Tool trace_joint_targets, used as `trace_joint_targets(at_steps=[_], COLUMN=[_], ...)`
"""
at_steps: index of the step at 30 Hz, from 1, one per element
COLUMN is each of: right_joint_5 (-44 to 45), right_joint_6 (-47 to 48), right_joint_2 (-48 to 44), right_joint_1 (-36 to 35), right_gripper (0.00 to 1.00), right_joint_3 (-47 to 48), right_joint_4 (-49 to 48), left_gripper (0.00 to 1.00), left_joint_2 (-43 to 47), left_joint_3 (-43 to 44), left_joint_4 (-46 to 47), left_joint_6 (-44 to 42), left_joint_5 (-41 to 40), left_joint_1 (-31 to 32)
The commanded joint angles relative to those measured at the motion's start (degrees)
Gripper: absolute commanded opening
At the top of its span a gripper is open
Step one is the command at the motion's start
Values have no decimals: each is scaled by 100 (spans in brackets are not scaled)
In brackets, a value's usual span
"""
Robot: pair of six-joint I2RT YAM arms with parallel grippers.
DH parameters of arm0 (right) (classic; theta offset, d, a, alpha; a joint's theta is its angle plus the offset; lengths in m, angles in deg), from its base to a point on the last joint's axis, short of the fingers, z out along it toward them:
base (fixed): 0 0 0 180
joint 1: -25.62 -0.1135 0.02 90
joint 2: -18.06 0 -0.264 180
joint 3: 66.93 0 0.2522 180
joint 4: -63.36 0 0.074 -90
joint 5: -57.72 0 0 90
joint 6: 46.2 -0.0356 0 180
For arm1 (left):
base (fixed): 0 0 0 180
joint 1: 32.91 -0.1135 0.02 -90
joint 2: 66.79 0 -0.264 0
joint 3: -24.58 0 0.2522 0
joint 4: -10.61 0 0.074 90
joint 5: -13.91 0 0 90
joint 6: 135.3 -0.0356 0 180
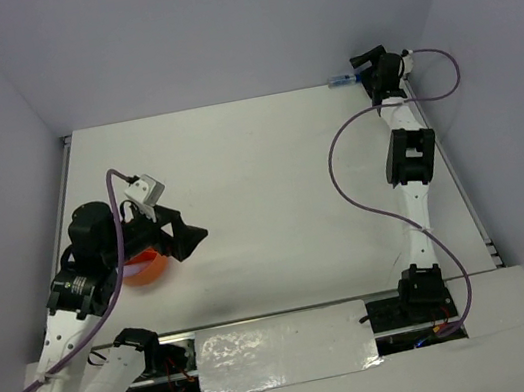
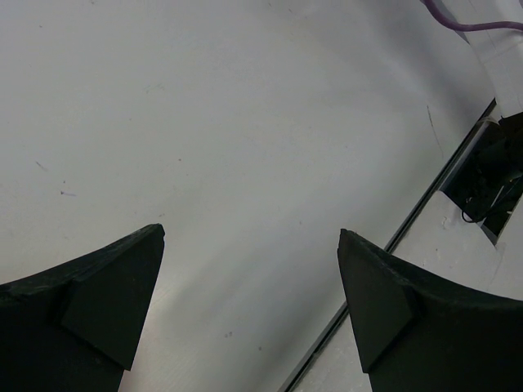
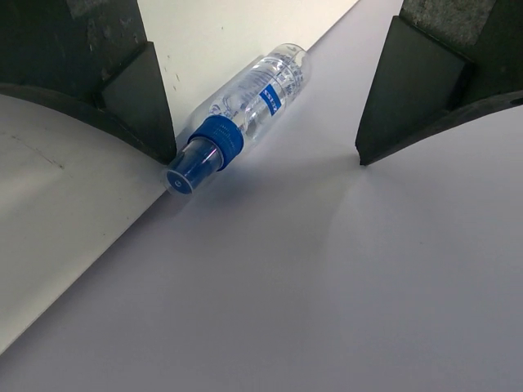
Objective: Sort the stationery into containers
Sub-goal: Pick up the stationery from the corner of the board.
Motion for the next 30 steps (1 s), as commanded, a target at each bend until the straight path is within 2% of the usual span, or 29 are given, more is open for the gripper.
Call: trace_joint_targets(at_steps=[1, 6, 13, 15, 18, 21, 22, 26, 28, 30], right_joint_5=[176, 404, 607, 563, 545, 545, 424, 387, 283, 229], right_joint_6=[-392, -726, -1032, -1209, -1315, -1543, -1613, -1640, -1640, -1605], right_joint_2=[152, 372, 310, 363, 346, 302, 267, 267, 232, 162], right_joint_1=[-93, -173, -243, -243, -261, -270, -287, -305, -322, -357], right_gripper=[100, 100, 99, 93, 74, 67, 58, 56, 61, 58], right_joint_3=[-130, 19, -385, -385, -473, -657, -806, -764, -755, -798], right_joint_4=[-990, -1072, -1721, -1853, -1934, -2029, -2091, -1917, -1802, -1600], left_gripper=[99, 99, 99, 99, 99, 99, 99, 99, 99, 99], left_joint_2=[50, 41, -64, -47, -21, -21, -12, 41, 67, 120], left_joint_3=[201, 210, 228, 219, 219, 192, 192, 192, 149, 140], left_joint_4=[130, 86, 95, 86, 33, 42, 51, 15, -2, 7], left_joint_6=[-99, -160, -196, -204, -231, -231, -231, -248, -257, -257], left_joint_5=[17, 0, -35, -62, -132, -123, -123, -150, -185, -220], left_joint_1=[31, 31, 84, 84, 84, 93, 93, 93, 93, 93])
